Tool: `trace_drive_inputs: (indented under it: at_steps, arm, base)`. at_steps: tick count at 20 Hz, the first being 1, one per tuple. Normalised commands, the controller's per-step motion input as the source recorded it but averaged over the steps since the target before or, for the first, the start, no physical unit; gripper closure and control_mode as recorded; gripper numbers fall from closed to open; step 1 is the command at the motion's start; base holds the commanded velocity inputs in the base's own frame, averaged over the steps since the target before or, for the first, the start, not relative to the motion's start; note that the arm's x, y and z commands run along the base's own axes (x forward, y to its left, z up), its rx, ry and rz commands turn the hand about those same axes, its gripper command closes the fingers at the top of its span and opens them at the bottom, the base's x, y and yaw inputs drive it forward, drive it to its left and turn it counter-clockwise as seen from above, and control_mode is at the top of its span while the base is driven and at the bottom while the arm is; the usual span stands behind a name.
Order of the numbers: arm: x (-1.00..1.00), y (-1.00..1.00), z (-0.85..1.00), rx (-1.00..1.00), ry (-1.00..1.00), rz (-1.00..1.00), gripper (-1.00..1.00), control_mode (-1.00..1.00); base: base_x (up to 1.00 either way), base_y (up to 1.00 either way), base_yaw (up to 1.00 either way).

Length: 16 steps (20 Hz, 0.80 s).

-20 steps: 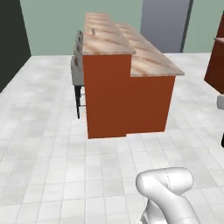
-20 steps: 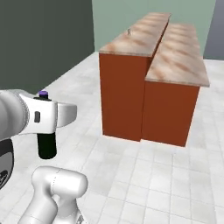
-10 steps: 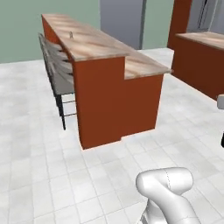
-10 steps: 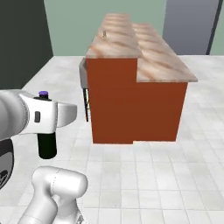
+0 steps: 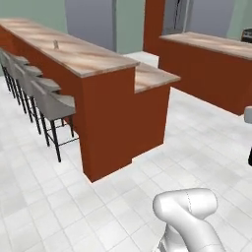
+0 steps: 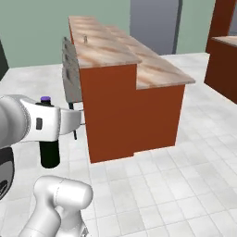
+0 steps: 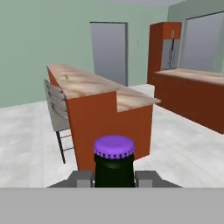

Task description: Get the candle and the beer from the cabinet and move them to the dining counter.

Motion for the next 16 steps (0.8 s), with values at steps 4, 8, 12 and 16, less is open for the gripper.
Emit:
trace_drive_inputs:
  at_steps: [4, 8, 12, 16]
  arm:
    - [0.00, 0.00, 0.00, 0.00, 0.00, 0.00, 1.00, 1.00]
    - [0.00, 0.00, 0.00, 0.00, 0.00, 0.00, 1.00, 1.00]
    - [0.00, 0.00, 0.00, 0.00, 0.00, 0.00, 1.00, 1.00]
    - [0.00, 0.00, 0.00, 0.00, 0.00, 0.00, 1.00, 1.00]
  base:
    - [0.35, 1.00, -0.45]
    - [0.13, 1.00, -0.42]
    - [0.00, 1.00, -0.40]
    - [0.00, 0.98, -0.41]
